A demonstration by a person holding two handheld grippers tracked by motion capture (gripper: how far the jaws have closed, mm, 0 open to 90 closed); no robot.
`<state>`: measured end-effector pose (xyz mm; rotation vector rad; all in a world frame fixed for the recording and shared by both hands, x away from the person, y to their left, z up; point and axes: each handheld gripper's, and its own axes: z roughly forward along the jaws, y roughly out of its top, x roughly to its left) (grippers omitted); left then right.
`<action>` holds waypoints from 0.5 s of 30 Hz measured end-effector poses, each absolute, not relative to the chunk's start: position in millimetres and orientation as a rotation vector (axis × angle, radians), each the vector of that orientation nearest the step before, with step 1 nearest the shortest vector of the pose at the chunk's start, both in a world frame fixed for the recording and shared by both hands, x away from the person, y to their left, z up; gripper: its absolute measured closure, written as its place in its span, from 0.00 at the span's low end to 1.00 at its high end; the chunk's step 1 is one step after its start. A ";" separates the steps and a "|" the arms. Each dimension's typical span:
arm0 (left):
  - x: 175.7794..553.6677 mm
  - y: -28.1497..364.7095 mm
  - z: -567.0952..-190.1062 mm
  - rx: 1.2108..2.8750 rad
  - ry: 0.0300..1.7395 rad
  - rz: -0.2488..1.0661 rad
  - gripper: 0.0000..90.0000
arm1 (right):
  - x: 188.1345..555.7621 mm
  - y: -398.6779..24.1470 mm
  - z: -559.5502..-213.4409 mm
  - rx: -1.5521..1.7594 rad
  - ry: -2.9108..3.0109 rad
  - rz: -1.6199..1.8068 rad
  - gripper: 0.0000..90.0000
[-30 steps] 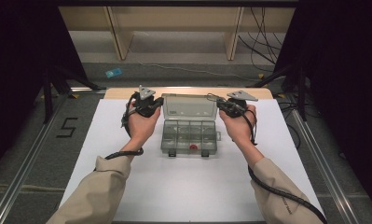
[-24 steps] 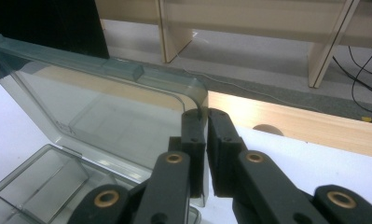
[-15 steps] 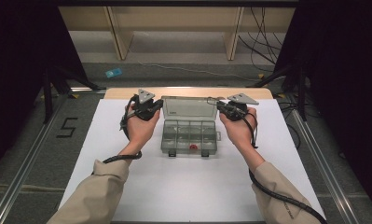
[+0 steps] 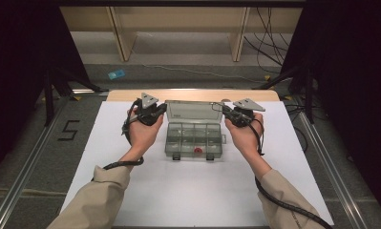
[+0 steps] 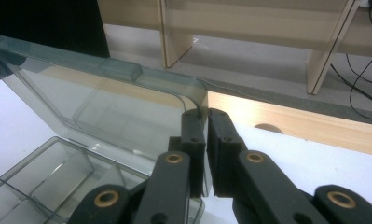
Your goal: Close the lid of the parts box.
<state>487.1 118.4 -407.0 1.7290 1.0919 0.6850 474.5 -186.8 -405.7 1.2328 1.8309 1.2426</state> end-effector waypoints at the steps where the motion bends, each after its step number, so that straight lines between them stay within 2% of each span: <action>1: 486.8 118.4 -407.2 1.729 1.091 0.685 0.97 | 473.5 -186.6 -405.9 1.236 1.831 1.241 0.96; 15: 479.3 119.1 -409.8 1.740 1.070 0.704 0.97 | 467.3 -184.6 -408.8 1.206 1.809 1.222 0.96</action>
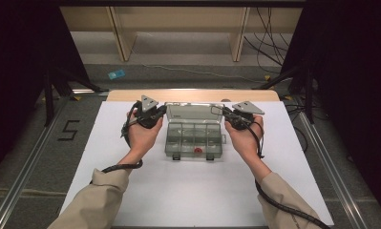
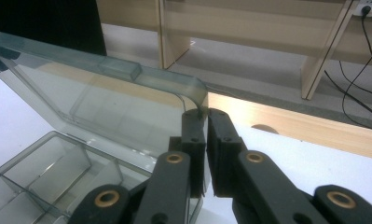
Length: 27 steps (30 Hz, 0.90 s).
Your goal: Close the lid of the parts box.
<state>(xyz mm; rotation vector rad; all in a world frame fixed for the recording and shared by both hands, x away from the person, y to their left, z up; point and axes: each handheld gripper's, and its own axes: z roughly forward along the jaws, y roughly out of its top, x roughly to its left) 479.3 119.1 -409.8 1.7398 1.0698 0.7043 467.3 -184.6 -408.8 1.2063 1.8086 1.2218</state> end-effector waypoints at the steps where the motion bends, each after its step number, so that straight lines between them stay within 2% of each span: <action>1: 478.6 119.1 -410.0 1.742 1.066 0.707 0.97 | 466.9 -185.1 -408.7 1.211 1.817 1.219 0.96; 27: 464.8 119.0 -417.7 1.746 1.030 0.753 0.98 | 459.0 -186.8 -411.4 1.186 1.831 1.224 0.96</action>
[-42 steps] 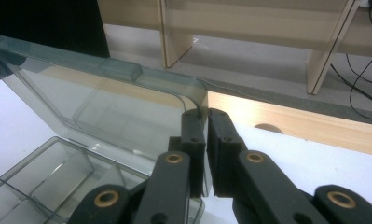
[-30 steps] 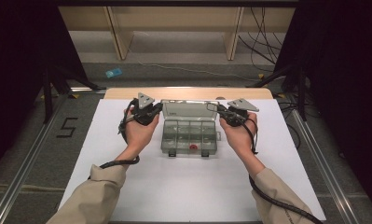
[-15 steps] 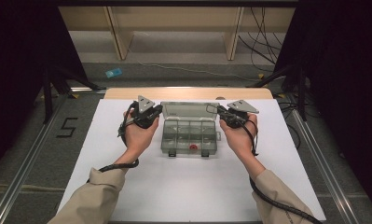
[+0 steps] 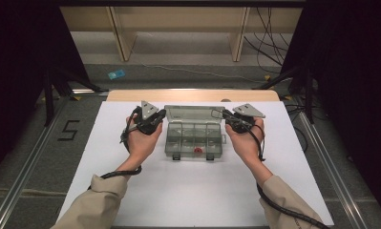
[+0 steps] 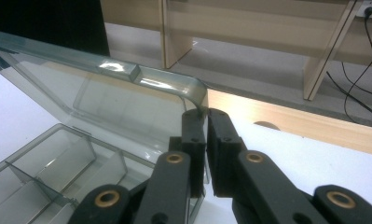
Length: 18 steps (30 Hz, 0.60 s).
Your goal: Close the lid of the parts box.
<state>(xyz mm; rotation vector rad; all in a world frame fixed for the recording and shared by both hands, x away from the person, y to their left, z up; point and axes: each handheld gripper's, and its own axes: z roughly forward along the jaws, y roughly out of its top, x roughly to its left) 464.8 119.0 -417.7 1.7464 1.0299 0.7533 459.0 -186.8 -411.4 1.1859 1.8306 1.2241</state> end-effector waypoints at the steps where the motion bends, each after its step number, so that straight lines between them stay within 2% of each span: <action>1: 464.5 119.2 -417.9 1.748 1.027 0.754 0.99 | 458.5 -186.7 -411.2 1.191 1.833 1.223 0.96; 18: 459.1 119.7 -421.2 1.748 1.015 0.759 0.99 | 454.4 -186.7 -413.5 1.175 1.832 1.216 0.97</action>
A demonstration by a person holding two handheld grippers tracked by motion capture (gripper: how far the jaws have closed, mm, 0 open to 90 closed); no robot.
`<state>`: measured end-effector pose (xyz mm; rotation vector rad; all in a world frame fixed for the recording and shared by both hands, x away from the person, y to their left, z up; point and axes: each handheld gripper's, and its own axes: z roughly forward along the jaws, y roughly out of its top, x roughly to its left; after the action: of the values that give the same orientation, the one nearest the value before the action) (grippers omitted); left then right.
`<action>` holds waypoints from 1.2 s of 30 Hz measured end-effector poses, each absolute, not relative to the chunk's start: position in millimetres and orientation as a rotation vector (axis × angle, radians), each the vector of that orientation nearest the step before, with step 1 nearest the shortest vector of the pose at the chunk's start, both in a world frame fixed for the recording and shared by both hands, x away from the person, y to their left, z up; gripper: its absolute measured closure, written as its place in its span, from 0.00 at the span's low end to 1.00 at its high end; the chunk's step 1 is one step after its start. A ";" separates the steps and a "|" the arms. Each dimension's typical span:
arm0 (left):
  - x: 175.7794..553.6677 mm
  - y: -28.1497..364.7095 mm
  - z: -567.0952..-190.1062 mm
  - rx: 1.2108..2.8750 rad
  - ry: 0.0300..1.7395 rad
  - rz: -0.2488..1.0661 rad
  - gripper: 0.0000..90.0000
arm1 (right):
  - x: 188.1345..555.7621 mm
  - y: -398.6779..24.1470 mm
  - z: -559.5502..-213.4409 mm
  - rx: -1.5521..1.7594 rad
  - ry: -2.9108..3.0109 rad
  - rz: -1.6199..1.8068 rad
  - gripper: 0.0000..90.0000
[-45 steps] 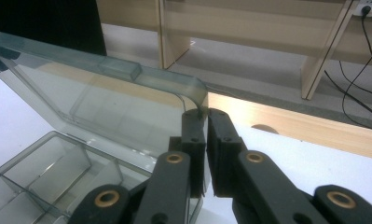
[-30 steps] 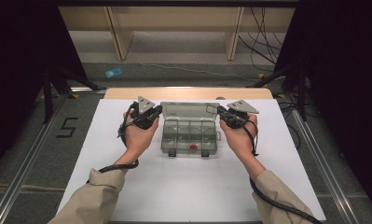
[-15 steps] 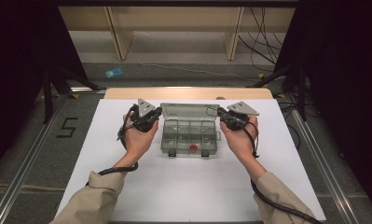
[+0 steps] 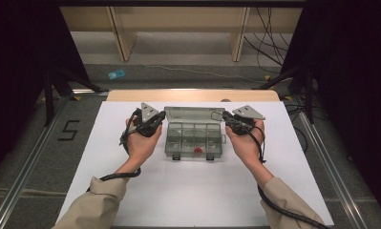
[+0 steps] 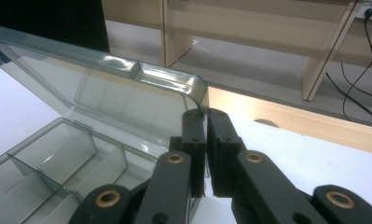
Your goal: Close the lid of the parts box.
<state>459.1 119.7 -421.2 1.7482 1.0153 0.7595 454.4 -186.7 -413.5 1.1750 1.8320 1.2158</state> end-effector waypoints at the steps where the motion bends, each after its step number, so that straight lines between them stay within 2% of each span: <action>1: 458.7 119.7 -421.3 1.751 1.014 0.761 0.99 | 453.4 -186.5 -413.0 1.183 1.840 1.217 0.97; 19: 456.1 117.5 -425.2 1.768 0.990 0.774 1.00 | 452.4 -187.0 -414.5 1.177 1.828 1.209 0.99; 26: 446.4 131.5 -421.4 1.798 0.971 0.777 1.00 | 452.3 -187.3 -413.9 1.184 1.831 1.211 0.99; 30: 445.5 141.2 -413.5 1.761 0.993 0.766 1.00 | 450.9 -186.4 -414.5 1.188 1.826 1.216 0.99; 36: 463.9 144.4 -392.9 1.673 1.036 0.750 1.00 | 448.2 -186.1 -415.4 1.175 1.824 1.203 0.99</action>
<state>463.9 144.4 -392.9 1.6726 1.0360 0.7505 448.2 -186.1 -415.4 1.1753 1.8243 1.2031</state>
